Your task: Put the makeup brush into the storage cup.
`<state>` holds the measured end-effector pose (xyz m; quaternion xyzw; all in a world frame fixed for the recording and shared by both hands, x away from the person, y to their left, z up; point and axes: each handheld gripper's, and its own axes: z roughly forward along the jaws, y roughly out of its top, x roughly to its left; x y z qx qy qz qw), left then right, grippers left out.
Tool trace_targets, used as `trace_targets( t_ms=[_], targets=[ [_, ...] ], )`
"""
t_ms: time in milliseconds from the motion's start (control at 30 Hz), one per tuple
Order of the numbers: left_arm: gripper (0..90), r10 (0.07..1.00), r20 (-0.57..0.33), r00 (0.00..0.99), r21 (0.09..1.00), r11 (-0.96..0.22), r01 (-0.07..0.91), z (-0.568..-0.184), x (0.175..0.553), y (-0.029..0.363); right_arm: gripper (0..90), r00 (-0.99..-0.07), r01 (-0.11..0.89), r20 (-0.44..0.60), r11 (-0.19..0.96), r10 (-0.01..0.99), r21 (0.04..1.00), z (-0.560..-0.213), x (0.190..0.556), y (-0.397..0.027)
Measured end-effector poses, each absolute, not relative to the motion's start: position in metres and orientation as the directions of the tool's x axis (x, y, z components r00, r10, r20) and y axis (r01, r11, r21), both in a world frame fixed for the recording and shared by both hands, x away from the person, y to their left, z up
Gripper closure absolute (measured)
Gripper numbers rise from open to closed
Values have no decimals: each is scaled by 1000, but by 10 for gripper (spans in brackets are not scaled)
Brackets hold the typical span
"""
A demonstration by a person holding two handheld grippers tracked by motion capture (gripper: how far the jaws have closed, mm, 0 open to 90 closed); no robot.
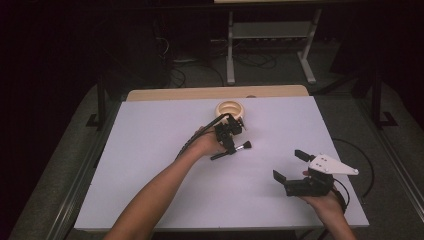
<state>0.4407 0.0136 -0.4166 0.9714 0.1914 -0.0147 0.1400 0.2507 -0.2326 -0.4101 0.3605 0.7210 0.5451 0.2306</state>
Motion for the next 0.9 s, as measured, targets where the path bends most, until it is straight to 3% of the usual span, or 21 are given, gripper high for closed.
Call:
trace_targets(
  t_ms=[333,900],
  targets=[
    [787,365,-93,926,273,-886,376,-413,440,15,0,-634,260,51,150,772,954,-410,251,-233],
    [786,397,-143,907,469,-780,415,-382,429,44,0,-635,261,48,155,771,953,-410,250,-232]
  ],
)
